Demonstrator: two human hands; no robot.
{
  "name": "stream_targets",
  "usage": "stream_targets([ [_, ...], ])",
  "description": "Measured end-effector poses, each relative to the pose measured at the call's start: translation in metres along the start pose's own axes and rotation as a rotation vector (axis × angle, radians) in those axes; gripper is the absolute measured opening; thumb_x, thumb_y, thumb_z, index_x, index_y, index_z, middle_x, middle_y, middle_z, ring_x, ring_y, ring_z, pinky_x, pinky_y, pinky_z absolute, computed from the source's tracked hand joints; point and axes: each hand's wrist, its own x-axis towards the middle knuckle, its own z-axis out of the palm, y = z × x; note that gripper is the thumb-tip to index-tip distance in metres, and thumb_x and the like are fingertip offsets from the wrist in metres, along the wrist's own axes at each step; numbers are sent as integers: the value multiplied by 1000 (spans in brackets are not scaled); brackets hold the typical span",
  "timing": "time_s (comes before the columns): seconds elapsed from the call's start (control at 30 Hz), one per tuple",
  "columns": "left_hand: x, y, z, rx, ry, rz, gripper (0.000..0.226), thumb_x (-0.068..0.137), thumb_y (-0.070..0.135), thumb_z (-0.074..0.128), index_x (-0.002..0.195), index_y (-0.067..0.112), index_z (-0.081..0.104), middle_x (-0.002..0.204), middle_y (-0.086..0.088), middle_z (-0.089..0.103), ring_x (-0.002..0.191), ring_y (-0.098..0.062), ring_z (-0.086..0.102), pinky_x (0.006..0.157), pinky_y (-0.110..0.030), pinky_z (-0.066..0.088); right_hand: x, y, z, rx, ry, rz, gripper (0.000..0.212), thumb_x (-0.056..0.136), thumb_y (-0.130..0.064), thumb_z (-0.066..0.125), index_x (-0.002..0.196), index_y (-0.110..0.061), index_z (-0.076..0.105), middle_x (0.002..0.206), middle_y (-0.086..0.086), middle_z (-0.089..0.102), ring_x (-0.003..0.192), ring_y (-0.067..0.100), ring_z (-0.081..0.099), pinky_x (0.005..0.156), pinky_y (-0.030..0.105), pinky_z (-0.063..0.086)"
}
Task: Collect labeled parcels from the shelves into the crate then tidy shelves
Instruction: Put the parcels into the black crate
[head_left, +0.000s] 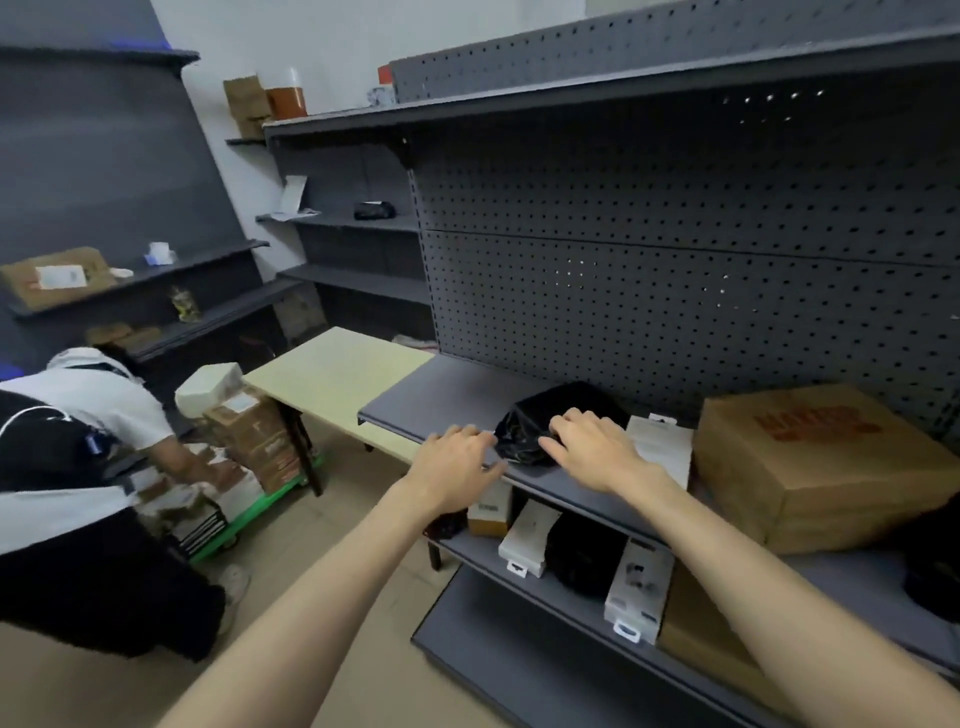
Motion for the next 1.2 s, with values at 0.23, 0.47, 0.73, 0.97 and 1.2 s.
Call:
stream_targets([
  [0.23,64,-68,23,-48,-54,70,51,103,51,40,142,19,49,142,-7,53,131,-28,49,103,-43,41,53,-4,35,-22,-39,120,46,102,-50,36,117,-13,58,119,10,59,108,31,56,86,41,43],
  [0.47,137,-76,54,-107,-105,239,49,102,50,42,136,18,53,136,-9,55,128,-32,48,101,-45,42,71,-13,62,-19,-62,383,51,100,-52,38,124,-11,57,125,14,57,113,34,54,91,44,45],
  [0.73,191,-74,76,-184,-225,381,60,101,52,43,154,28,31,158,-10,31,142,-36,32,111,-48,34,69,-14,77,173,-145,652,50,99,-49,42,135,-15,48,133,18,51,121,37,50,97,44,45],
  [0.97,195,-71,103,-351,-398,392,69,101,52,45,160,29,18,165,-10,17,149,-35,19,120,-46,25,64,-29,93,538,-73,786,59,100,-50,43,148,-20,31,143,14,48,129,32,47,100,37,40],
  [1.2,167,-61,116,-375,-326,423,70,101,56,42,160,25,19,158,-12,31,143,-32,30,114,-47,33,63,-36,93,832,187,894,61,99,-45,50,149,-16,30,143,9,50,129,24,48,95,25,37],
])
